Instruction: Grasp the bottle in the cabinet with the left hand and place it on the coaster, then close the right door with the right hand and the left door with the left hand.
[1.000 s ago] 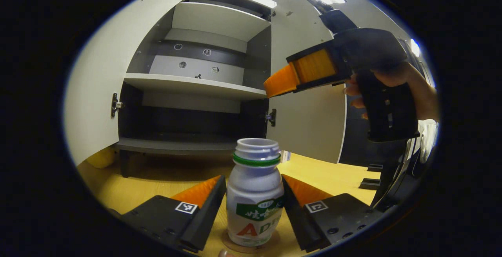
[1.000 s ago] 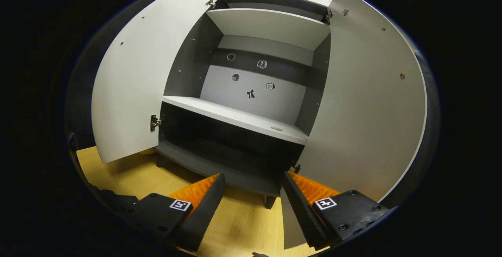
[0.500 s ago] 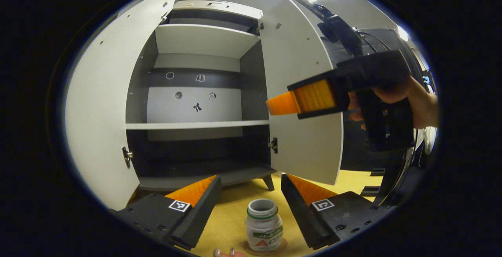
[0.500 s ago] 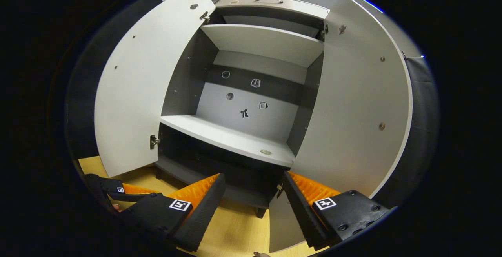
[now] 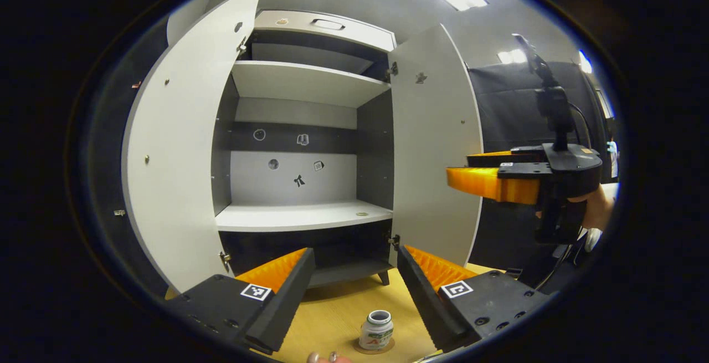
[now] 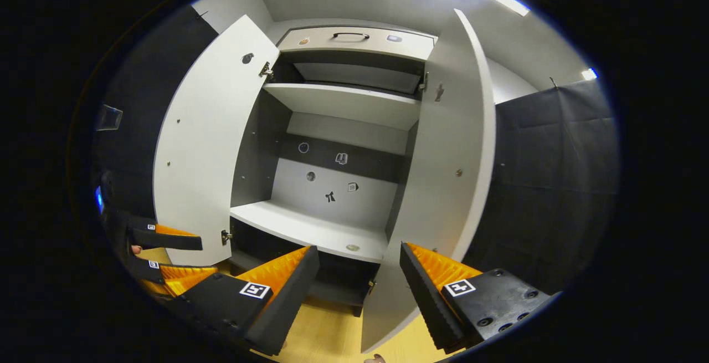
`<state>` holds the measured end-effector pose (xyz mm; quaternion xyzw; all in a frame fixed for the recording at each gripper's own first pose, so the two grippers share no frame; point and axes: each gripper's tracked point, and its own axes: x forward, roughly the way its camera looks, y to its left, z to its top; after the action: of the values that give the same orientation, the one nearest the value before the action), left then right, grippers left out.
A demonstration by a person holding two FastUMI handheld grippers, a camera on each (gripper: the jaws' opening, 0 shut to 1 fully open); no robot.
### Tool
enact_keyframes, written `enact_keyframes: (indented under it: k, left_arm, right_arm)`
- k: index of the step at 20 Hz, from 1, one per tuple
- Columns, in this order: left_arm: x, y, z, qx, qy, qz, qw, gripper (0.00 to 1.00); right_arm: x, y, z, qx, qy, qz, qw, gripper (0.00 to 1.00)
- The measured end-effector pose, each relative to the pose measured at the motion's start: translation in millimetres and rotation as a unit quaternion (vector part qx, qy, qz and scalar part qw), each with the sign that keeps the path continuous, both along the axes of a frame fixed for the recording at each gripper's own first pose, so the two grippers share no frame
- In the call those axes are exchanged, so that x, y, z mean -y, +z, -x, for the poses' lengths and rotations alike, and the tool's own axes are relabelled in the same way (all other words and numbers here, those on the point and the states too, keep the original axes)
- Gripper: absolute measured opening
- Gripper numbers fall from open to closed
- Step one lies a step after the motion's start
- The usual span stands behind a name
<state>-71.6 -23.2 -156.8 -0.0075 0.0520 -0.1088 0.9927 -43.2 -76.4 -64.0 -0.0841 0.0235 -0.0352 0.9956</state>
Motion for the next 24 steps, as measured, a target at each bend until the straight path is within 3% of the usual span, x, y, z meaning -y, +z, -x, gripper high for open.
enact_keyframes:
  k: [7, 13, 18, 24]
  left_arm:
    - [-73, 35, 45, 0.001, 0.14, -0.005, 0.99, 0.97]
    - [-125, 49, 77, 0.005, 0.24, -0.027, 0.97, 0.97]
    - [-143, 54, 102, 0.003, 0.297, -0.014, 0.955, 0.97]
    - [-142, 51, 128, -0.006, 0.329, 0.004, 0.944, 0.96]
  right_arm:
    - [99, 17, 35, 0.032, -0.1, -0.028, 0.994, 0.98]
    - [166, 5, 17, 0.03, -0.136, -0.059, 0.988, 0.98]
    - [195, -4, -11, 0.028, -0.124, -0.098, 0.987, 0.98]
    - [177, -6, -38, 0.021, -0.059, -0.075, 0.995, 0.98]
